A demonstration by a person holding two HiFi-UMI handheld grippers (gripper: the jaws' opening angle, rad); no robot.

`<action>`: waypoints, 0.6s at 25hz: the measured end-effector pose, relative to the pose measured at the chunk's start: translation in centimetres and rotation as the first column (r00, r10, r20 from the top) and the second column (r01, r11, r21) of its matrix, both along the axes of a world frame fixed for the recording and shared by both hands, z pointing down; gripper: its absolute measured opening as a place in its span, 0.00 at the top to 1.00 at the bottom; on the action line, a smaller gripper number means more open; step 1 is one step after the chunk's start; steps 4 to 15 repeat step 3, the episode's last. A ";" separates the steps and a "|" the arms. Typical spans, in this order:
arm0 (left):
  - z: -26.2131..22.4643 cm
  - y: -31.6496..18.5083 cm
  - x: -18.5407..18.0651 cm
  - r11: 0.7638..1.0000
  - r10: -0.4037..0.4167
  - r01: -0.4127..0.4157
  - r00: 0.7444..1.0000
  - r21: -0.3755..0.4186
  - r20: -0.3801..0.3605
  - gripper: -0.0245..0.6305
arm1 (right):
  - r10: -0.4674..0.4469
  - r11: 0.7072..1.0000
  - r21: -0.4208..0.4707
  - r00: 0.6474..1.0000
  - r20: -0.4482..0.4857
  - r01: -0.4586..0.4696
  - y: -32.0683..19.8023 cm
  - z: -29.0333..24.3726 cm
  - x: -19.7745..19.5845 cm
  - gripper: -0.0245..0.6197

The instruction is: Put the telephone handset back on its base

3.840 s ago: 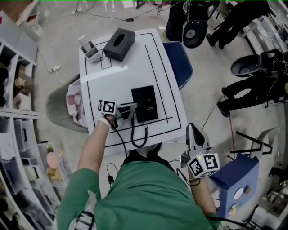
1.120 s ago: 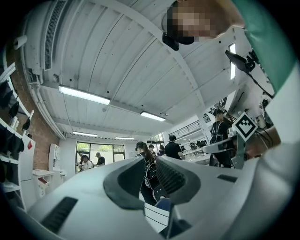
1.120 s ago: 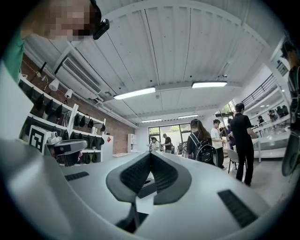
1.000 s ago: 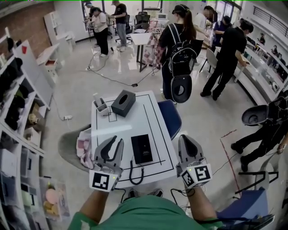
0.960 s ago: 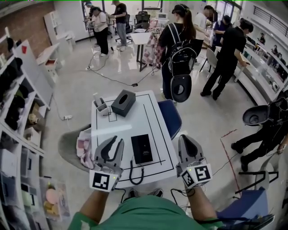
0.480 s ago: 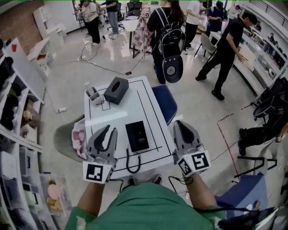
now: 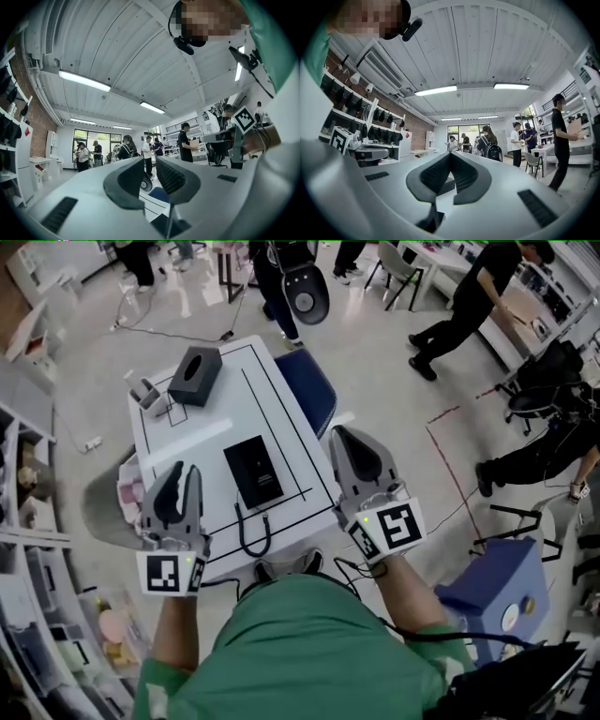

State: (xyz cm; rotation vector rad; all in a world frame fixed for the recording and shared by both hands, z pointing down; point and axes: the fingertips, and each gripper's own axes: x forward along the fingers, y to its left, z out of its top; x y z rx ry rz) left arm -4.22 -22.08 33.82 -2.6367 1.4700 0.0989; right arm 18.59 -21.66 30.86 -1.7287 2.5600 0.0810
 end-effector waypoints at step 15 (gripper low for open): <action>0.5 0.0 -0.4 1.000 0.003 -0.003 1.000 -0.015 0.001 0.83 | 0.008 1.000 -0.007 1.000 -0.001 -0.008 0.1 0.2 -0.2 0.93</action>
